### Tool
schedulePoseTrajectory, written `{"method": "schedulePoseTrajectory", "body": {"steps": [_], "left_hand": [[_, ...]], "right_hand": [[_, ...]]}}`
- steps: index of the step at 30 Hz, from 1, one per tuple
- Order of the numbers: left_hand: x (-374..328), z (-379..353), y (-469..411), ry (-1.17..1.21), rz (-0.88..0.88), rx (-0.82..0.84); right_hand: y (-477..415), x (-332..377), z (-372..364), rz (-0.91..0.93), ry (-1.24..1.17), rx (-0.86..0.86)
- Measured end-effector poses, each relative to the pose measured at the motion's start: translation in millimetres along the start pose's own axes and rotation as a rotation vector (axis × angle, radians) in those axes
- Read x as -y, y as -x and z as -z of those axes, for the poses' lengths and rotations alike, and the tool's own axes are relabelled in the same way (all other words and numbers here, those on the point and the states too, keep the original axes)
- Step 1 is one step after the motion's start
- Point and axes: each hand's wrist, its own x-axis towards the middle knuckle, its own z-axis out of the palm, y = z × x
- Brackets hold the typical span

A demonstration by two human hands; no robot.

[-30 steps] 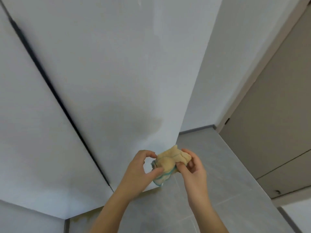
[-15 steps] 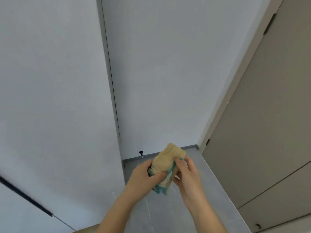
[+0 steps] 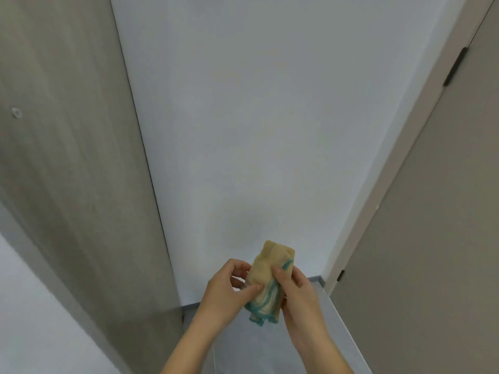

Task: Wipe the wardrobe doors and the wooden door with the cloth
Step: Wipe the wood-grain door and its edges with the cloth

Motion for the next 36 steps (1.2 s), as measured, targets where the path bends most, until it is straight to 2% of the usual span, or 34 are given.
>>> {"method": "schedulePoseTrajectory", "body": {"steps": [5,9,14,16,21,26,31,36], "left_hand": [[-31,4,-83,0.062,-0.015,-0.137],[-53,37,-120,0.053,-0.05,-0.337],[-90,81,-151,0.002,-0.174,-0.635],[-106,92,-158,-0.056,-0.244,-0.77],[-147,115,-165,-0.273,-0.341,-1.119],[-208,138,-150,-0.536,-0.461,-1.407],[-293,163,-116,-0.885,-0.522,-1.547],[-380,188,-72,-1.296,-0.558,-1.659]], "right_hand": [[-83,43,-26,0.039,0.052,0.048],[-133,65,-56,-0.026,-0.065,0.138],[-195,88,-121,-0.349,-0.364,0.363],[-213,97,-148,-0.47,-0.446,0.515],[-248,119,-203,-0.573,-0.418,0.889],[-243,168,-258,-0.393,-0.236,1.166],[-196,238,-316,-0.055,-0.291,1.383],[-143,310,-370,0.274,-0.425,1.412]]}}
